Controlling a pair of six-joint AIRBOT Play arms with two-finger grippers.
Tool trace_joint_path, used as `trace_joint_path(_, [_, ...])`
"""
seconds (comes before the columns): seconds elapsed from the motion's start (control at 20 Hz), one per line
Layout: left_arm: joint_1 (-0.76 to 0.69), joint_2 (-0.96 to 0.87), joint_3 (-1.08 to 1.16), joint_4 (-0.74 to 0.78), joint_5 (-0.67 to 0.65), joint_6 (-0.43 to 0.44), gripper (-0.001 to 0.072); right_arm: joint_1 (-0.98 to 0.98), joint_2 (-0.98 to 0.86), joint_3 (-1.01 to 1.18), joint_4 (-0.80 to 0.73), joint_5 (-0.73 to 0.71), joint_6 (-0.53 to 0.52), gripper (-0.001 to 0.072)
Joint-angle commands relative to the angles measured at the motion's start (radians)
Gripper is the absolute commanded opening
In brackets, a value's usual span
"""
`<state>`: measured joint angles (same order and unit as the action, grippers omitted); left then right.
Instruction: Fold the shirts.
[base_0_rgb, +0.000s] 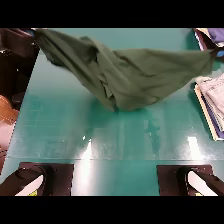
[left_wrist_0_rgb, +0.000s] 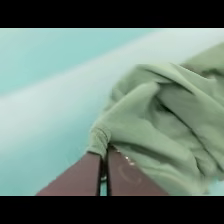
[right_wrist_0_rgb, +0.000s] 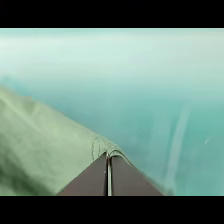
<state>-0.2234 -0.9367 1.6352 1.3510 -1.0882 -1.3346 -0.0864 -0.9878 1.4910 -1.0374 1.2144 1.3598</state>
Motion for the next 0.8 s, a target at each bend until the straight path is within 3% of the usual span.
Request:
trace_joint_path(0.0, [0.000, 0.046, 0.123, 0.003, -0.032, 0.001, 0.0027, -0.044, 0.050, 0.111, -0.013, 0.018, 0.001, 0.0015])
trace_joint_path(0.3, [0.000, 0.073, 0.377, 0.004, -0.196, 0.009, 0.0027, -0.197, 0.108, 0.253, -0.014, 0.087, -0.001, 0.0015])
trace_joint_path(0.45, [0.000, 0.080, 0.398, 0.106, -0.292, 0.024, 0.0026, -0.337, 0.108, 0.330, -0.010, 0.142, -0.009, 0.0014])
trace_joint_path(0.6, [0.000, 0.079, 0.249, 0.161, -0.343, -0.027, 0.0026, -0.332, 0.062, 0.330, 0.043, 0.192, -0.007, 0.0014])
trace_joint_path(0.75, [0.000, 0.072, -0.051, 0.067, -0.280, -0.027, 0.0026, -0.145, -0.017, 0.202, 0.057, 0.213, -0.005, 0.0015])
